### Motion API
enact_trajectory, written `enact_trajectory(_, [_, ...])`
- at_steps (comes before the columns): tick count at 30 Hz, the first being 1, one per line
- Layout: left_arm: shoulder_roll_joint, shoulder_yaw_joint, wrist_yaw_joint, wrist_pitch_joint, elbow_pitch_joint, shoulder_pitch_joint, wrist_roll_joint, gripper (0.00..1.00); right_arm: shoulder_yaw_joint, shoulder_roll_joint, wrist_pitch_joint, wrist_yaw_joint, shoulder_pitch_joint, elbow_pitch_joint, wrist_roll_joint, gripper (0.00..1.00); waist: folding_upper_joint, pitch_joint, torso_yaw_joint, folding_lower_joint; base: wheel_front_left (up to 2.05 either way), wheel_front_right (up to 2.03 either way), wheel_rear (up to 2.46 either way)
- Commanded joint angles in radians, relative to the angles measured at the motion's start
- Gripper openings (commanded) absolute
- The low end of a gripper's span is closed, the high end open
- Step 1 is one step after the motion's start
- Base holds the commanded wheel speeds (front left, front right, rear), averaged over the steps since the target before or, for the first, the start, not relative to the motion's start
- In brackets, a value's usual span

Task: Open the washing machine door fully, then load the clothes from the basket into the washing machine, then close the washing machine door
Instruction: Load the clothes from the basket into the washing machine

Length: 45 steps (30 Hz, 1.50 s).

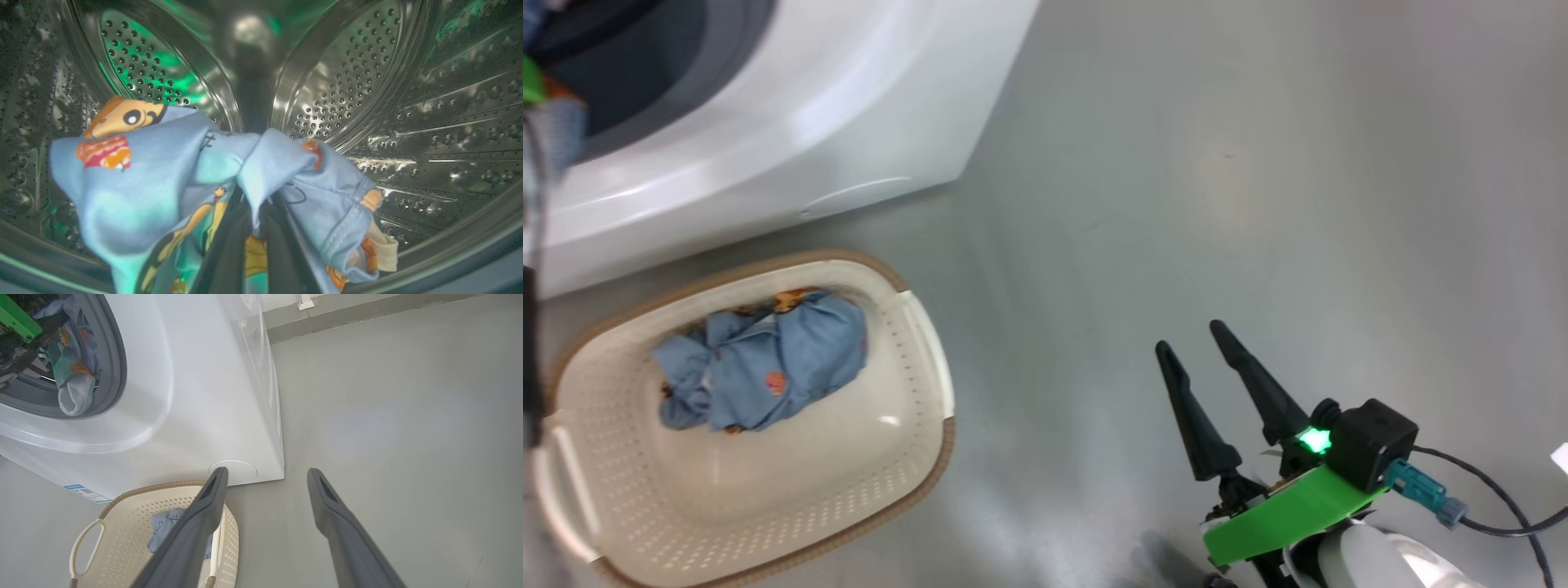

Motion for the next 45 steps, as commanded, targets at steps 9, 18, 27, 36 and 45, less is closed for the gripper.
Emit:
enact_trajectory(9, [0.176,0.033,-0.052,0.011,0.261,-0.237,0.007,0.00,0.066,-0.001,-0.012,0.002,0.068,-0.008,0.018,1.00,0.0000,0.055,-0.110,-0.0001,0.00,0.00,0.00])
enact_trajectory(18, [0.251,-0.008,-0.084,0.043,0.429,-0.382,0.038,0.00,0.086,-0.001,-0.012,0.002,0.096,-0.016,0.018,1.00,0.0000,0.100,-0.160,-0.0001,0.00,0.00,0.00])
enact_trajectory(27, [0.250,-0.041,-0.081,-0.054,0.465,-0.531,0.060,0.00,0.092,-0.001,-0.012,0.002,0.092,-0.033,0.043,1.00,0.0000,0.147,-0.166,-0.0001,0.00,0.00,0.00])
enact_trajectory(36, [0.254,-0.027,-0.032,-0.111,0.440,-0.547,0.073,0.00,0.095,-0.001,-0.012,0.002,0.076,-0.029,0.052,1.00,0.0000,0.160,-0.148,-0.0001,0.00,0.00,0.00])
enact_trajectory(45, [0.233,-0.074,-0.031,-0.086,0.558,-0.542,0.097,0.44,0.096,-0.001,-0.012,0.002,0.066,-0.020,0.049,1.00,0.0000,0.142,-0.121,-0.0001,0.00,0.00,0.00])
